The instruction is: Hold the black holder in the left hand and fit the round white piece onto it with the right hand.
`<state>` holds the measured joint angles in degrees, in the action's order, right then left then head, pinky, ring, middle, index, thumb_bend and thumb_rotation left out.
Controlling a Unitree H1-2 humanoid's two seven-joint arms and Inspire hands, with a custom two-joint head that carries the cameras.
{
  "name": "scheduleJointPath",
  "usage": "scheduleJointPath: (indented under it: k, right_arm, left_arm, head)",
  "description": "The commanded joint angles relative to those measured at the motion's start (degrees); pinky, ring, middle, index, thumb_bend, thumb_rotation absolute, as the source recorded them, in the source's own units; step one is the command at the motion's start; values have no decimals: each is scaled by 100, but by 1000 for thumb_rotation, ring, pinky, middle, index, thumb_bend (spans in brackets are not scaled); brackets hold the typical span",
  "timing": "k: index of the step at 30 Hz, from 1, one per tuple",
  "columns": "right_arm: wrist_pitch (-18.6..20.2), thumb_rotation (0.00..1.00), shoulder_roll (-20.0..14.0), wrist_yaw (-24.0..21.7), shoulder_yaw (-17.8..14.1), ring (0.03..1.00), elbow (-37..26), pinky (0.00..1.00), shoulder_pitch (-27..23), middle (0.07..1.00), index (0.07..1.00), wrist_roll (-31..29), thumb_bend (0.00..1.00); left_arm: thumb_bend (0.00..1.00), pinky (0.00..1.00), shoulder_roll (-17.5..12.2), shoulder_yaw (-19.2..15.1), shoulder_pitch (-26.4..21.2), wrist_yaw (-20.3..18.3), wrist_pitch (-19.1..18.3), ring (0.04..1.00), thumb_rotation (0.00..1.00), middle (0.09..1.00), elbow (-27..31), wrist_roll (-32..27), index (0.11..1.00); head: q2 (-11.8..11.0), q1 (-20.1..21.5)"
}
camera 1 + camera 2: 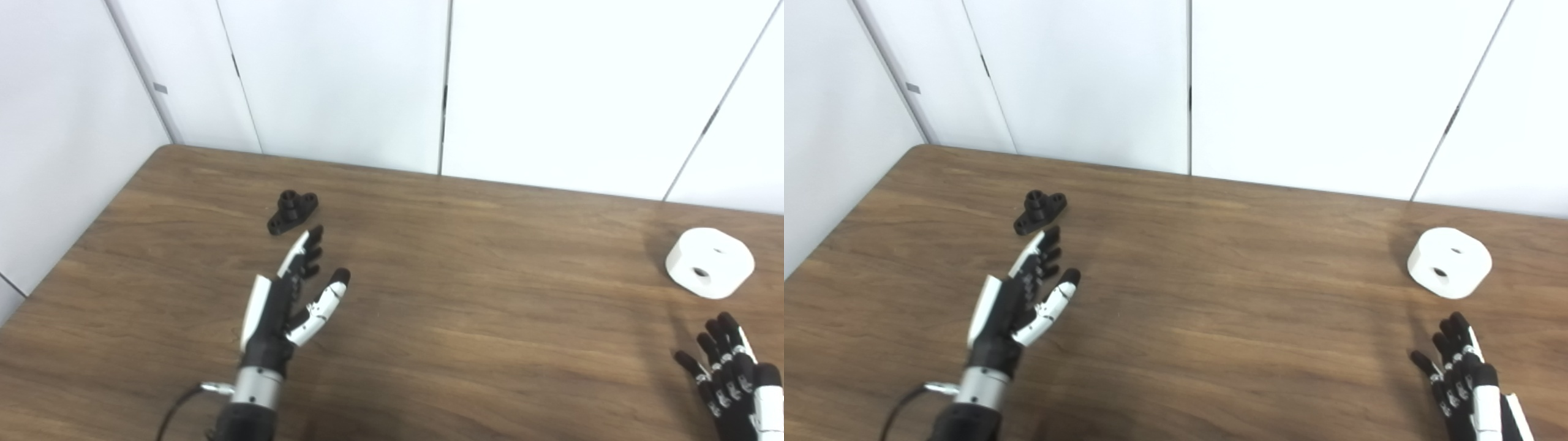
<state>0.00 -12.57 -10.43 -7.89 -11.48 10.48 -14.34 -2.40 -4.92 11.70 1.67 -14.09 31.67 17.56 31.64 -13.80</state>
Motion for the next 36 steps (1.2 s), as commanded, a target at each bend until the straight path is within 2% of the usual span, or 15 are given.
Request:
scheduleJointPath:
  k: [1, 5, 11, 16, 27, 36]
  right_arm:
    - [-22, 1000, -52, 29, -54, 1000, -43, 1000, 78, 1000, 1000, 30, 608]
    - [-26, 1000, -29, 81, -42, 1000, -45, 1000, 81, 1000, 1000, 128, 629]
    - [-120, 1000, -67, 51, -7, 1000, 4, 1000, 94, 1000, 1000, 136, 600]
    - [-132, 1000, -81, 39, 27, 1000, -39, 1000, 126, 1000, 1000, 166, 587]
    - [-75, 1000, -80, 67, 33, 1000, -120, 1000, 183, 1000, 1000, 137, 595]
    - [-74, 1000, -93, 82, 38, 1000, -181, 1000, 236, 1000, 1000, 197, 600]
  left_arm:
    - [643, 864, -344, -119, -14, -89, -371, 915, 280, 941, 379, 405, 912]
    - [728, 886, -780, -323, -300, -287, -741, 938, 193, 942, 579, 939, 883]
    - [760, 845, -1394, -244, -727, -394, -1066, 918, 286, 924, 347, 2058, 853]
    - [791, 803, -1568, -211, -1087, -458, -1217, 914, 325, 917, -46, 2703, 829]
    - [791, 834, -1847, -181, -1868, -421, -1205, 926, 364, 918, -1295, 2816, 825]
    - [801, 941, -2083, 214, -2463, -81, -1177, 937, 384, 901, -2566, 3195, 785]
  head:
    - [9, 30]
    - [10, 103]
    - [30, 111]
    - [56, 126]
    - [78, 141]
    - [118, 148]
